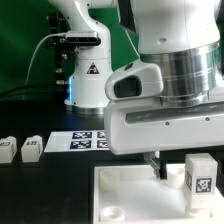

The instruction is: Assemble one leg

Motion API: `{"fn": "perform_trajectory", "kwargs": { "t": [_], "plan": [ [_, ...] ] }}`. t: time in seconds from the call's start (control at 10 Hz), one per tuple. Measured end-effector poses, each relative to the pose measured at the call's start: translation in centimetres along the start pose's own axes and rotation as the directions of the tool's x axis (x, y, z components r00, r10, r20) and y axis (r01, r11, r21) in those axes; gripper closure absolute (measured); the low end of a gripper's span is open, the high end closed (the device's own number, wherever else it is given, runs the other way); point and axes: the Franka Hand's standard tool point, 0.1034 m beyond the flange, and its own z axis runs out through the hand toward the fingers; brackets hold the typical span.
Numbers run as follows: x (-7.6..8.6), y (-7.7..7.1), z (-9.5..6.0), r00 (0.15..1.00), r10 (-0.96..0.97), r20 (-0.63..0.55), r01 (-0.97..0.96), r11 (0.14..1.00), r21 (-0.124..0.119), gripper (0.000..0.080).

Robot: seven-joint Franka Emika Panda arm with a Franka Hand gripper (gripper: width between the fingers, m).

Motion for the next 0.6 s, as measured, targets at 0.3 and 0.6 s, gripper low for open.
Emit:
{"fn": "perform_trajectory", "kwargs": {
  "t": [0.3,0.6],
  "plan": [
    [-0.06,-0.09,0.05,1.000,0.030,0.001,-0.030,1.000,0.001,0.0336],
    [-0.08,-0.15,0.06,0.991,0.134,0.002,-0.134,0.991,0.004,0.0508]
  ]
}}
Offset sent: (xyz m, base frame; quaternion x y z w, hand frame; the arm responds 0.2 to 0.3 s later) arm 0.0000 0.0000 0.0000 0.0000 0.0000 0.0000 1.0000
